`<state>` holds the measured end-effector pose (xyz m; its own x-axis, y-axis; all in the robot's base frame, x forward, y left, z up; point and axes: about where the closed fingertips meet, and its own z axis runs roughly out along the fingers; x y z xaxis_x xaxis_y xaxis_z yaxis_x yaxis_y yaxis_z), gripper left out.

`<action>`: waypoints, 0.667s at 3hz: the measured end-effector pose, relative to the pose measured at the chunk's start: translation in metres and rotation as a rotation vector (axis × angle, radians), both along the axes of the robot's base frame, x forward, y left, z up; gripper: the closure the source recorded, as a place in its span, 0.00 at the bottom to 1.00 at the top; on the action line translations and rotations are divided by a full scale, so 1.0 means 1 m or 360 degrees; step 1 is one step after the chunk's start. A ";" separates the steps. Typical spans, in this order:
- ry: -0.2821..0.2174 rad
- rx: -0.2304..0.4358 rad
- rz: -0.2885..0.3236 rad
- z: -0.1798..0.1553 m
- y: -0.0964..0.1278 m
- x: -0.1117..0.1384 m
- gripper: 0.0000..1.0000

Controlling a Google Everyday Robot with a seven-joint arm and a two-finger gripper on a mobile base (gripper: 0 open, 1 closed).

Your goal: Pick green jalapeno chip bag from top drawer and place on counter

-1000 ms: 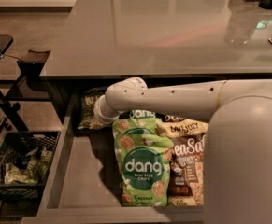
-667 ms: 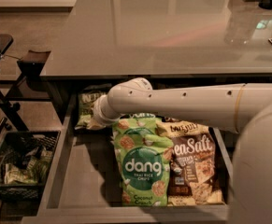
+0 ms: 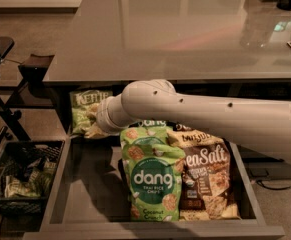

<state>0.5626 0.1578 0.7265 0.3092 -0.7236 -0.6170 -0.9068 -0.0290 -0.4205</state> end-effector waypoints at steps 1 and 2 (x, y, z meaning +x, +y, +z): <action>0.0078 0.0065 0.0044 0.020 -0.014 -0.032 1.00; 0.0206 0.0122 -0.0023 0.023 -0.053 -0.062 1.00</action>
Offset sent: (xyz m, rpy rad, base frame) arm -0.0931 -0.1202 0.0257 0.1267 0.2383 -0.1080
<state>0.5007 0.1049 0.7498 0.2132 -0.6768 -0.7046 -0.9537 0.0124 -0.3005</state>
